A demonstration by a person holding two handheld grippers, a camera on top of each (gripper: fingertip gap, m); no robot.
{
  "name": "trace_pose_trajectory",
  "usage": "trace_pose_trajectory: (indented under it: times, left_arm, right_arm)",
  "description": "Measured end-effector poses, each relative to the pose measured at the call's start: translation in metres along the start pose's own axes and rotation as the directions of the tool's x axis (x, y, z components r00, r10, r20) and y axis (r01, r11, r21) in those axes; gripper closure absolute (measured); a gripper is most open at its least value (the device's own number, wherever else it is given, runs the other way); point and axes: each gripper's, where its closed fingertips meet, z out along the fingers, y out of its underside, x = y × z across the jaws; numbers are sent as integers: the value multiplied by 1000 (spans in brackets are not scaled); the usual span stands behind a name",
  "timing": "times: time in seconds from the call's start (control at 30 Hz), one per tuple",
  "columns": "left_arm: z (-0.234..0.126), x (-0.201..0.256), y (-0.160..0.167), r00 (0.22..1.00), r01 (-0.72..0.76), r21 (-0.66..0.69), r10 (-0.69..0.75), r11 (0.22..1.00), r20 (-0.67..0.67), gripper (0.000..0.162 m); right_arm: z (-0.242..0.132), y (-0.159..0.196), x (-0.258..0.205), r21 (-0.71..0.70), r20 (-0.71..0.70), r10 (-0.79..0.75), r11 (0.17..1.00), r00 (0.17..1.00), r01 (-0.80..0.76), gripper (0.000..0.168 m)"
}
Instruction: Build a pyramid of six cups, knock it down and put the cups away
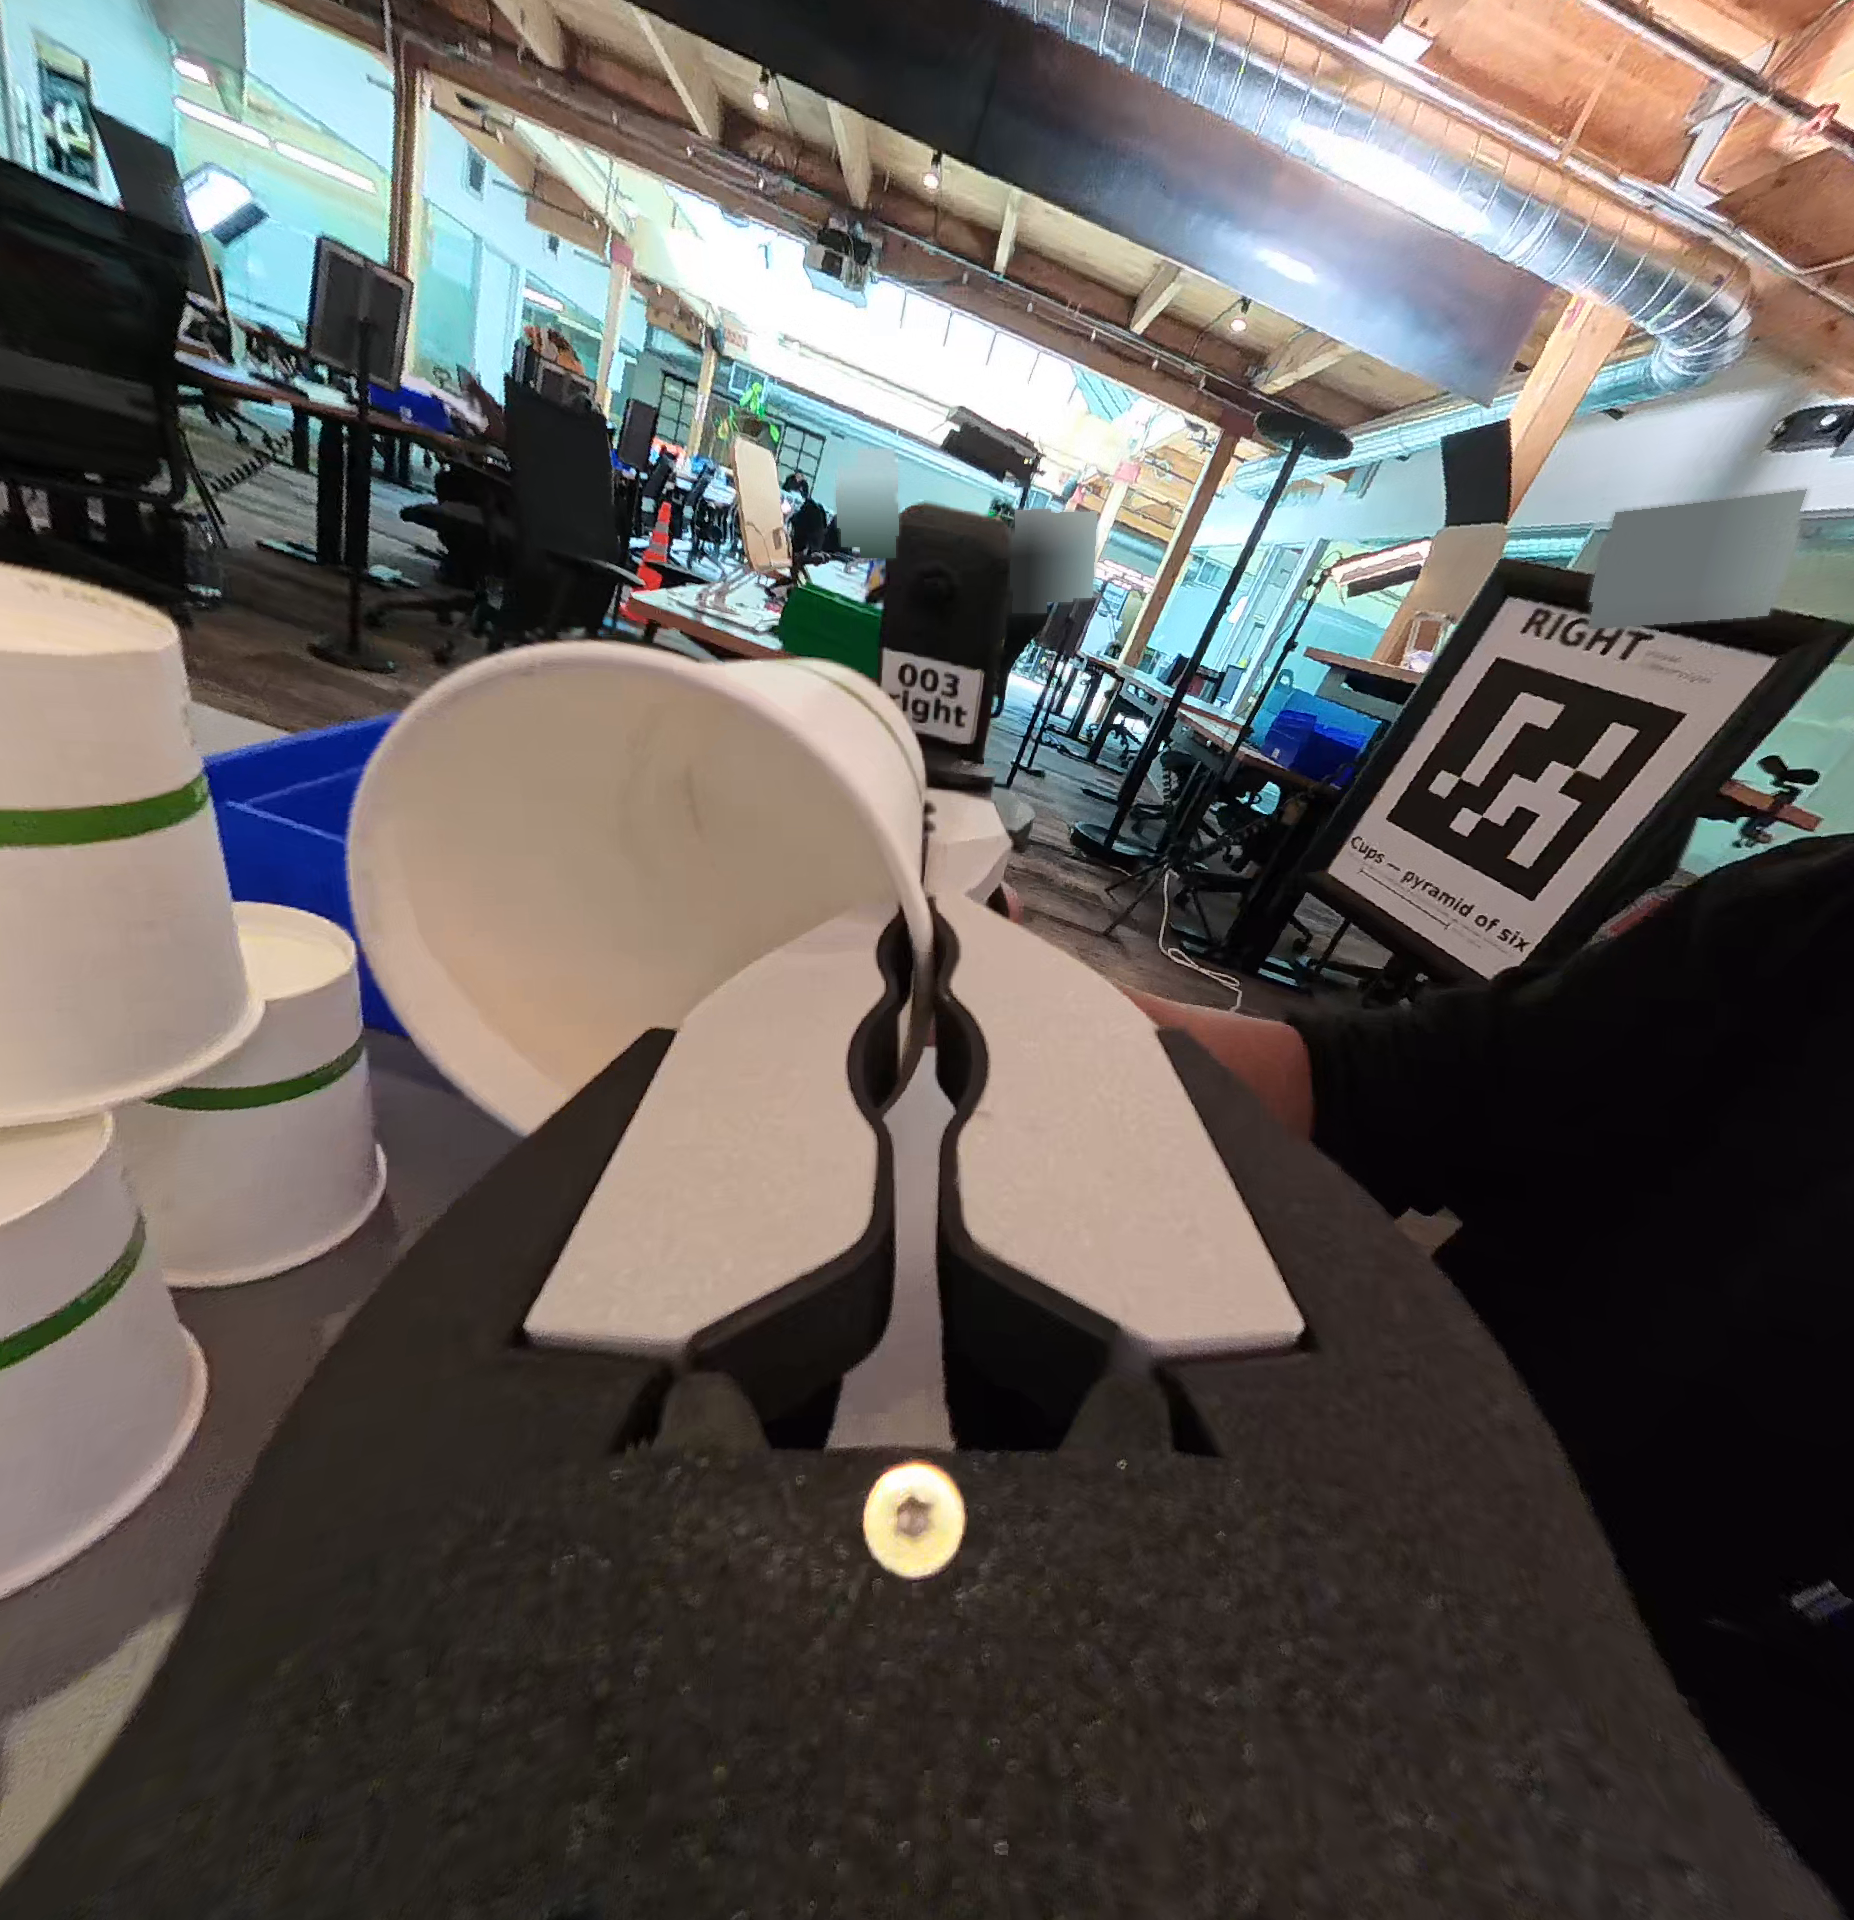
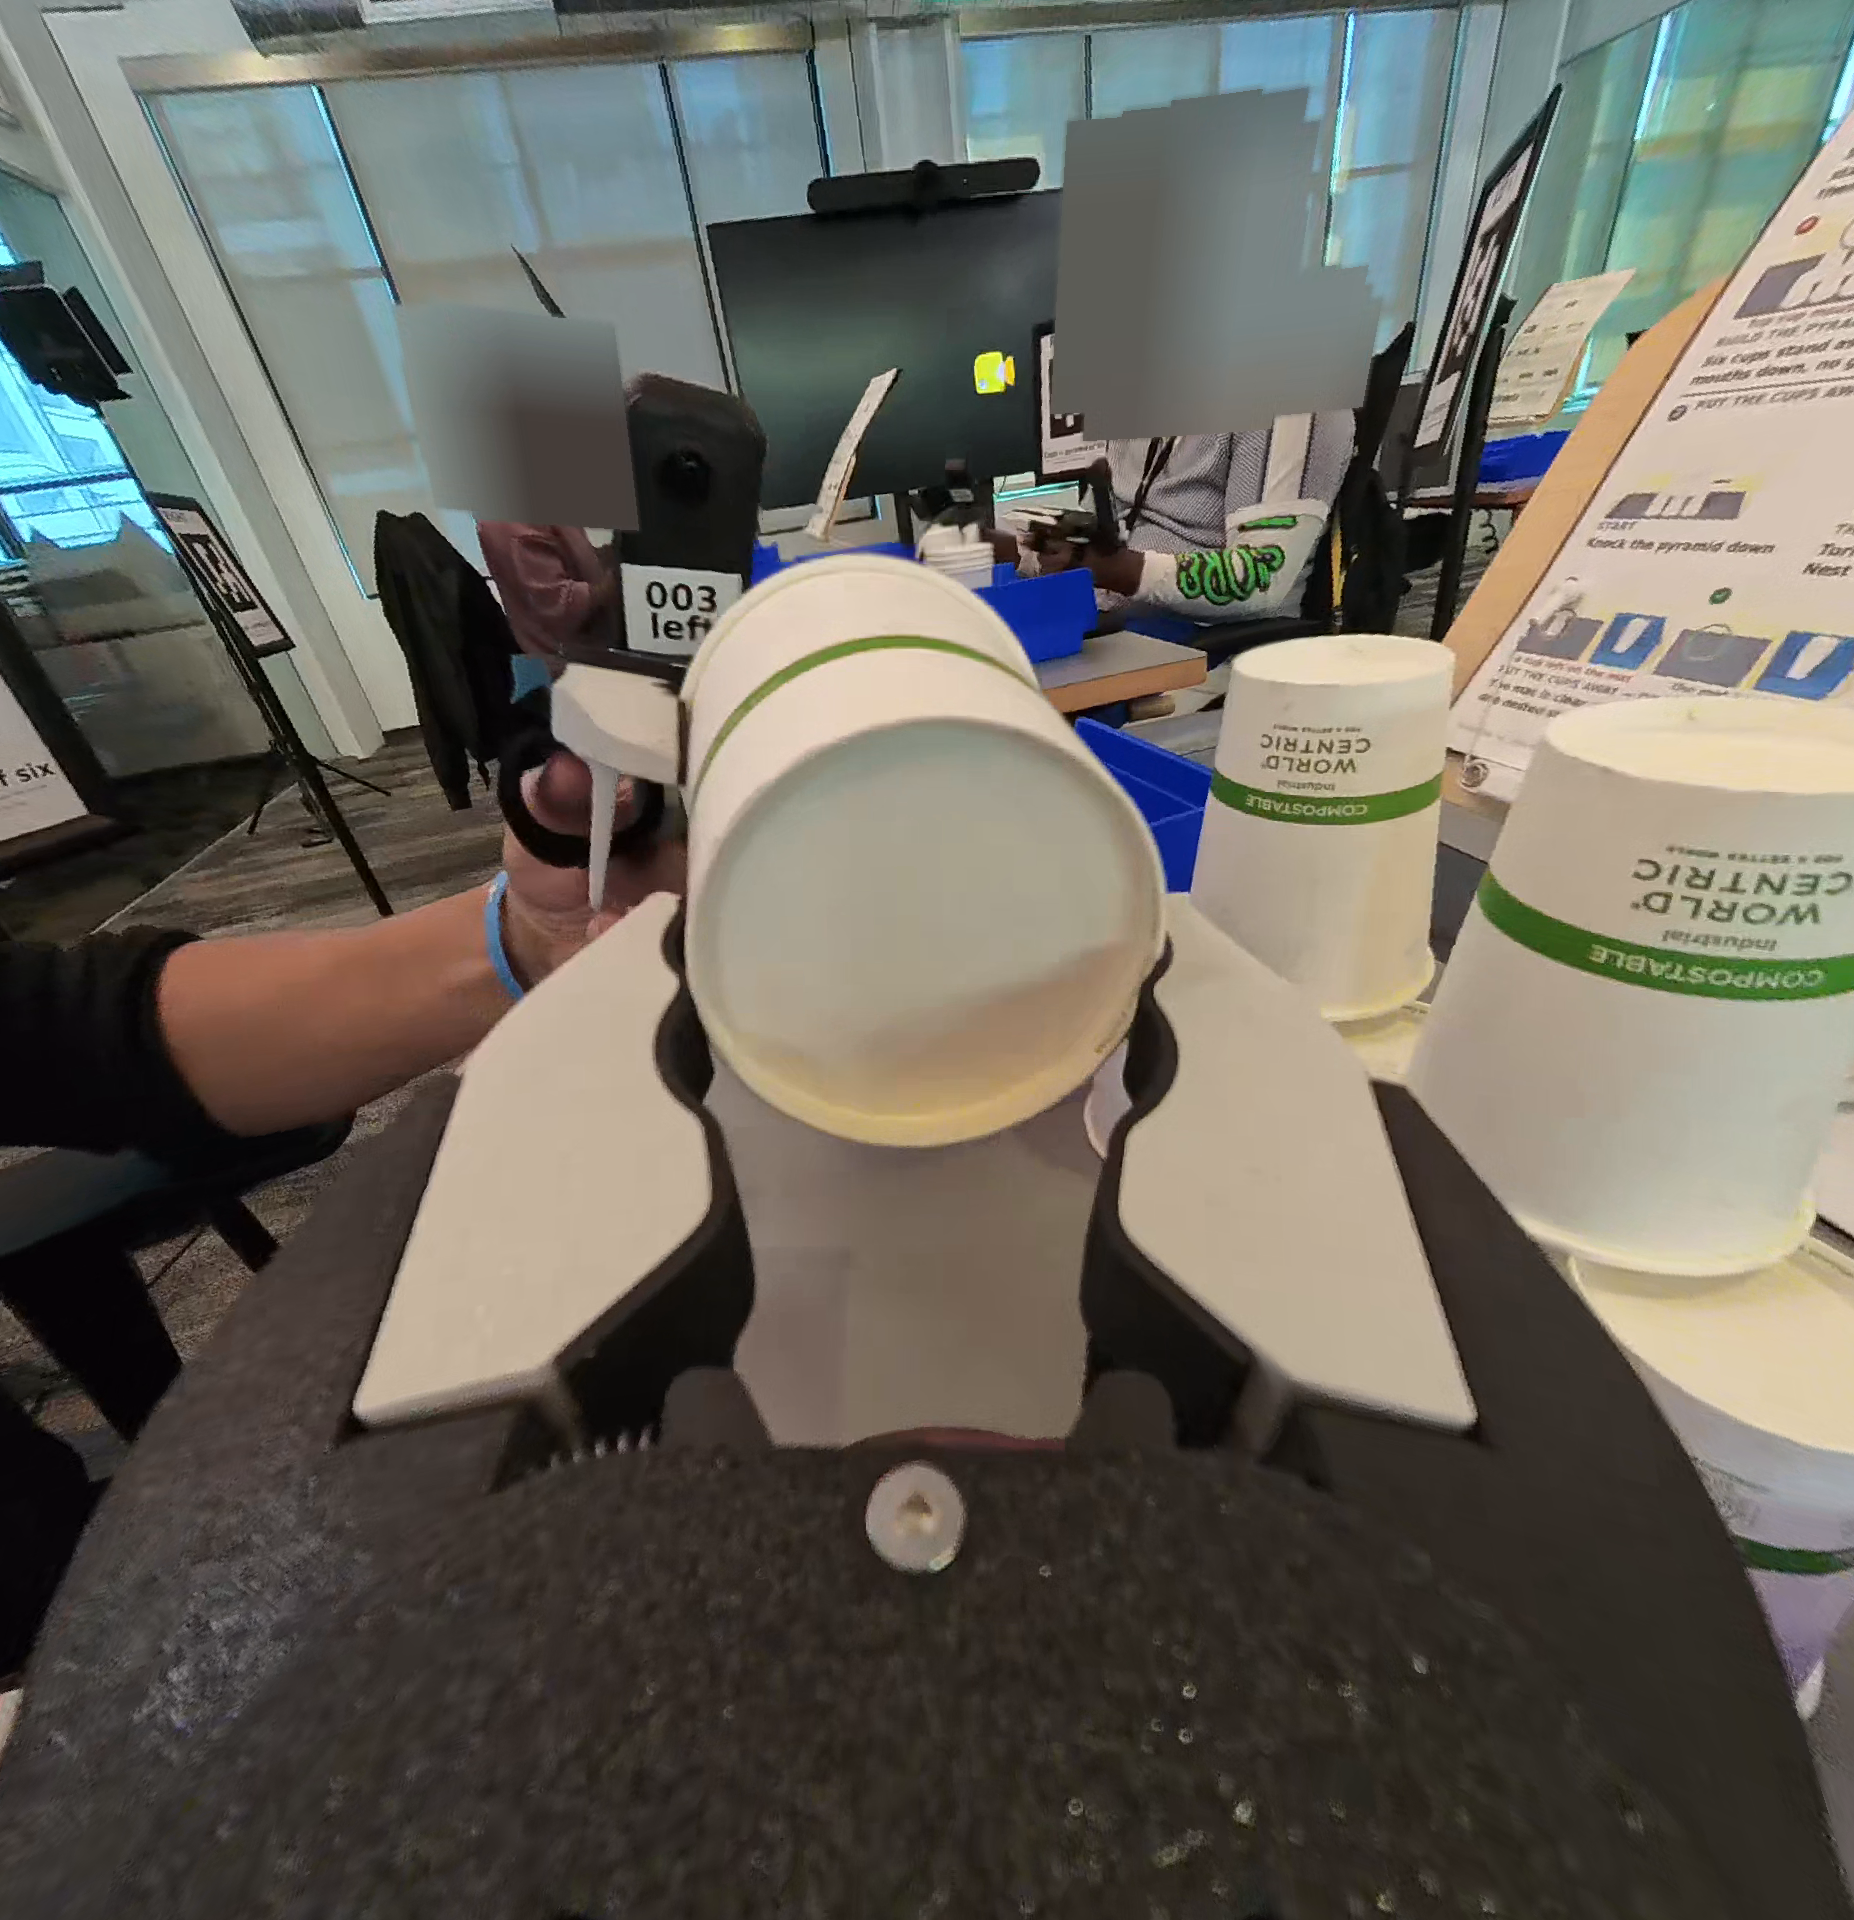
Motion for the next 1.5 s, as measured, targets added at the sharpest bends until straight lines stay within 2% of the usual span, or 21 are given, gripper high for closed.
trace_pose_trajectory:
  times: [0.03, 0.1, 0.17, 0.27, 0.33, 0.4, 0.47, 0.53, 0.67, 0.77, 0.87, 0.93, 1.0, 1.2, 1.5]
  left_arm:
    - [-1, -3, 3, 1000, 5, -13, -5, 1000, 23, 158]
    - [-8, -12, 9, 993, 13, -29, -9, 999, 116, 122]
    - [-18, -25, 22, 967, 37, -42, -25, 998, 253, 96]
    - [-35, -45, 62, 857, 94, -79, -40, 992, 514, 80]
    - [-45, -50, 100, 758, 98, -137, 15, 986, 652, 80]
    - [-51, -47, 130, 676, 68, -204, 106, 977, 729, 80]
    - [-53, -40, 148, 625, 63, -265, 169, 962, 762, 79]
    - [-50, -33, 152, 617, 52, -278, 188, 959, 764, 80]
    - [-43, -28, 152, 615, -3, -316, 251, 949, 747, 81]
    - [-41, -29, 160, 612, -16, -368, 300, 930, 732, 83]
    - [-38, -29, 164, 637, 11, -354, 267, 935, 723, 82]
    - [-39, -29, 165, 642, 23, -344, 250, 939, 725, 82]
    - [-42, -30, 164, 638, 21, -347, 254, 938, 726, 83]
    - [-46, -33, 164, 646, 40, -338, 233, 940, 727, 86]
    - [-41, -32, 171, 661, 51, -360, 239, 932, 712, 87]
  right_arm:
    - [-1, 0, 3, 1, -19, 4, 1000, 1000, -4, 90]
    - [-5, -2, 7, 6, -31, 22, 1000, 999, -22, 90]
    - [-9, -5, 12, -6, -54, 17, 1000, 998, -18, 90]
    - [-18, -35, 28, -13, -124, -35, 999, 992, 33, 90]
    - [-21, -68, 42, -60, -178, -100, 994, 979, 91, 89]
    - [-18, -103, 57, -174, -222, -176, 975, 959, 139, 89]
    - [-10, -134, 73, -363, -238, -317, 906, 918, 218, 89]
    - [1, -161, 91, -552, -206, -428, 793, 880, 257, 89]
    - [31, -192, 118, -817, -68, -493, 527, 868, 235, 89]
    - [47, -189, 133, -927, -10, -454, 339, 891, 162, 89]
    - [57, -171, 148, -971, -12, -378, 224, 926, 79, 89]
    - [64, -156, 153, -979, -15, -319, 199, 948, 52, 88]
    - [65, -141, 161, -987, -10, -317, 155, 948, 41, 89]
    - [71, -103, 163, -993, 48, -282, 92, 958, 77, 89]
    - [72, -86, 152, -993, 88, -246, 59, 965, 106, 89]
